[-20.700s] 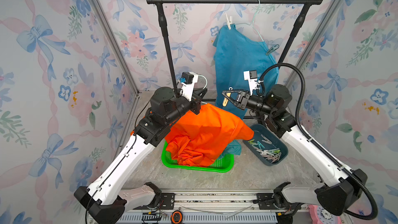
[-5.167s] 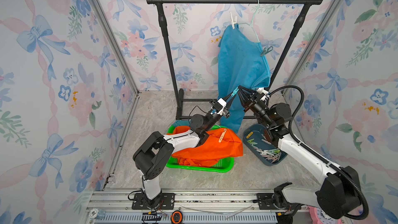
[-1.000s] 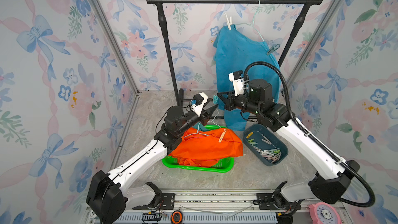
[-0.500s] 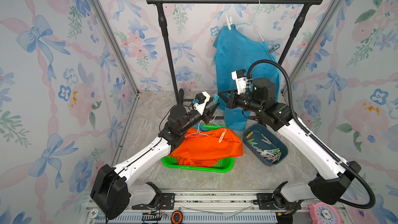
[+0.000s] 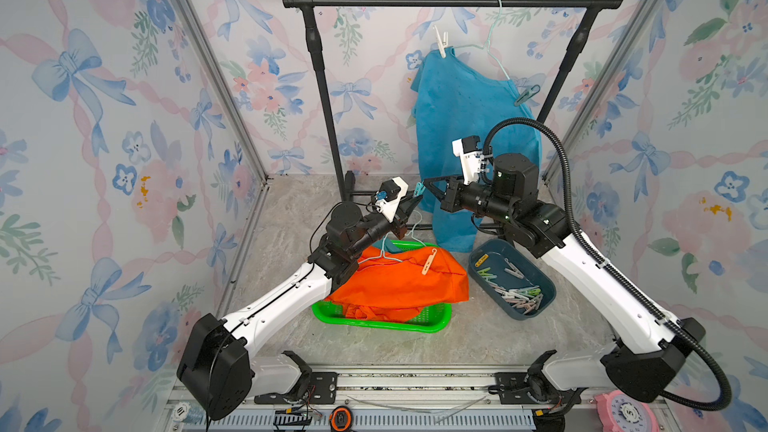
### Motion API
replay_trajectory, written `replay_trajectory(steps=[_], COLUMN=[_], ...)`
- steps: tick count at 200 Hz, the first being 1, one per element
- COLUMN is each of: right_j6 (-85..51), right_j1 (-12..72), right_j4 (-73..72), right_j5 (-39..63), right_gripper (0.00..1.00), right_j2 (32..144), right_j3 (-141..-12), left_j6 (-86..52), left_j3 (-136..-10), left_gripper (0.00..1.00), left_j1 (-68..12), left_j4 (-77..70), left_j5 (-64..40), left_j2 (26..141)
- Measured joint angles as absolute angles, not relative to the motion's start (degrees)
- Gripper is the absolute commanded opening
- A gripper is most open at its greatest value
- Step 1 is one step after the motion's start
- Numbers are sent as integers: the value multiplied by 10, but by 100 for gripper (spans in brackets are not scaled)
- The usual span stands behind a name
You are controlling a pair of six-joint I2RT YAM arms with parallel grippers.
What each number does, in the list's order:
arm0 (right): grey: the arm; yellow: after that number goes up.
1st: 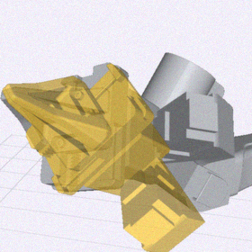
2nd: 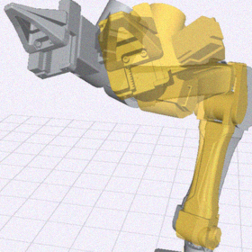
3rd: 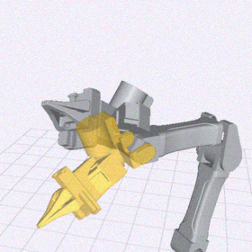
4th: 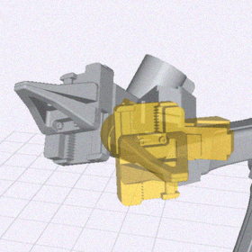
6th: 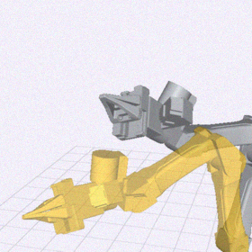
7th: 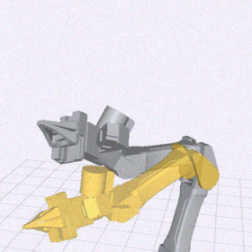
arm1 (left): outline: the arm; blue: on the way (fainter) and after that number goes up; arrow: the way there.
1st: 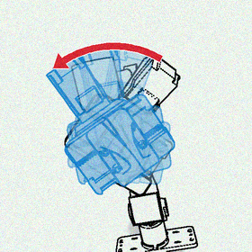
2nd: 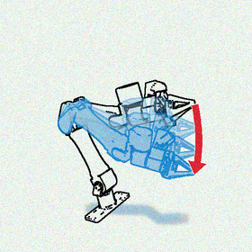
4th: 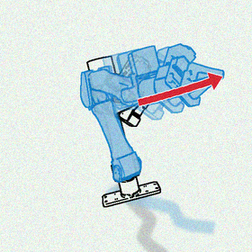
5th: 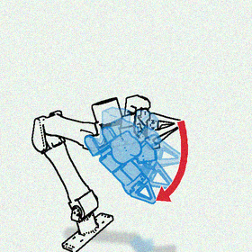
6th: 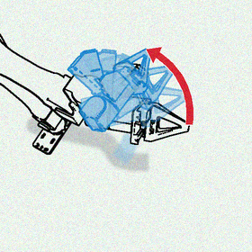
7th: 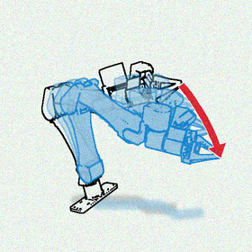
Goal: Use clothespins to secure the t-shirt on both sides of the hanger
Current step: Pick up the clothespin from the storage box, then open the clothespin.
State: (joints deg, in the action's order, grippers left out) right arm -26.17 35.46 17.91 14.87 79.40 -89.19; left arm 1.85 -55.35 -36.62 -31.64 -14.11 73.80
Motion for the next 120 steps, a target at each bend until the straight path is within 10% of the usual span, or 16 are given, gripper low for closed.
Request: replay_trajectory(steps=[58, 120], right_j6=[-265, -257], right_j1=[349, 351], right_j4=[169, 129], right_j5=[159, 159], right_gripper=[61, 78], right_j2=[786, 744], right_j3=[-875, -823], left_j6=[24, 24], left_j3=[-556, -557], left_gripper=[6, 6], left_j1=[-367, -367], left_j4=[-317, -316], left_j5=[-119, -109], left_j2=[738, 738])
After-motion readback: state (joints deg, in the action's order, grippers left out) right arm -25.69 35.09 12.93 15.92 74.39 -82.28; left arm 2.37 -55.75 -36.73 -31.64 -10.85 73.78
